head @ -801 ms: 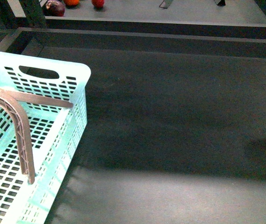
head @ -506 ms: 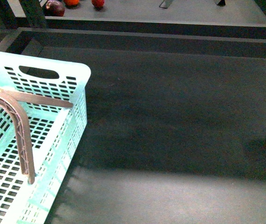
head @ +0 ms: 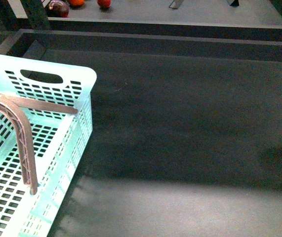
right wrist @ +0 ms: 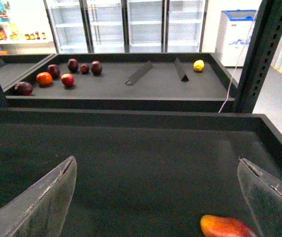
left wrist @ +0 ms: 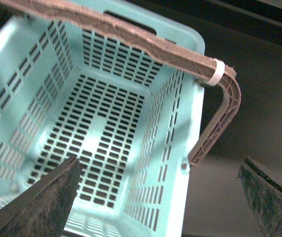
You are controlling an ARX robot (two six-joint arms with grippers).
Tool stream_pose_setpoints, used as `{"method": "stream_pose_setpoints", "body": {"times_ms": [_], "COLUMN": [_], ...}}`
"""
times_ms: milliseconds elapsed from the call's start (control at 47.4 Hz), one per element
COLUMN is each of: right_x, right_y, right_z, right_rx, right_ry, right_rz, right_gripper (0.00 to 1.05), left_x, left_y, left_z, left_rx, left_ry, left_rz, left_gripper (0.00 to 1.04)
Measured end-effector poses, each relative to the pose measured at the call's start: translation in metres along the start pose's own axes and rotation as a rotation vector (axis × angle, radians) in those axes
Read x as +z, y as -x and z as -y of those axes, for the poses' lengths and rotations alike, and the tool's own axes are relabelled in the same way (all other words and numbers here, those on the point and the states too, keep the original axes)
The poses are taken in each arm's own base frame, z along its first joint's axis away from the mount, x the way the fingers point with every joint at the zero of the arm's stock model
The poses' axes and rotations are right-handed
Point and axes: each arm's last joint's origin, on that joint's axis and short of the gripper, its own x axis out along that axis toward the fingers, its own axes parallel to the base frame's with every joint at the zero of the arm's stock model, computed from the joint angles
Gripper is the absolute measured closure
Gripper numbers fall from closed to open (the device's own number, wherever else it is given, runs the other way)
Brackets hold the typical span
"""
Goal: Pick apple with right arm and hold basket with left
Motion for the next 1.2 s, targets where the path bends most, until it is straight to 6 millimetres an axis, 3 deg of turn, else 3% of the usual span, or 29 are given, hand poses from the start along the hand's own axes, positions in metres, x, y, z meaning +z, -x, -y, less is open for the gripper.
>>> {"method": "stream_pose_setpoints", "body": {"times_ms": [211, 401, 759, 991, 1202], "right_x": [0.000, 0.000, 0.000, 0.000, 0.000], "right_y": [0.000, 0.000, 0.000, 0.000, 0.000], "right_z": [0.000, 0.000, 0.000, 0.000, 0.000], "right_rx": [0.000, 0.000, 0.000, 0.000, 0.000], "right_ry": [0.000, 0.000, 0.000, 0.000, 0.000], "right_rz": [0.000, 0.000, 0.000, 0.000, 0.000], "right_gripper": [0.09, 0.09, 0.09, 0.09, 0.09], "left_x": [0.022, 0.031, 0.066, 0.072, 0.073], "left_y": [0.004, -0.031, -0.089, -0.120, -0.134], "left_z": [-0.015, -0.040, -0.027, -0.028, -0.037], "left_rx": [-0.034, 0.020, -0.008, 0.057, 0.118], "left_ry": [0.297, 0.632, 0.859, 0.953, 1.020], "left_rz": [-0.032, -0.130, -0.140, -0.137, -0.128], "left_gripper": [0.07, 0.07, 0.07, 0.07, 0.07]}}
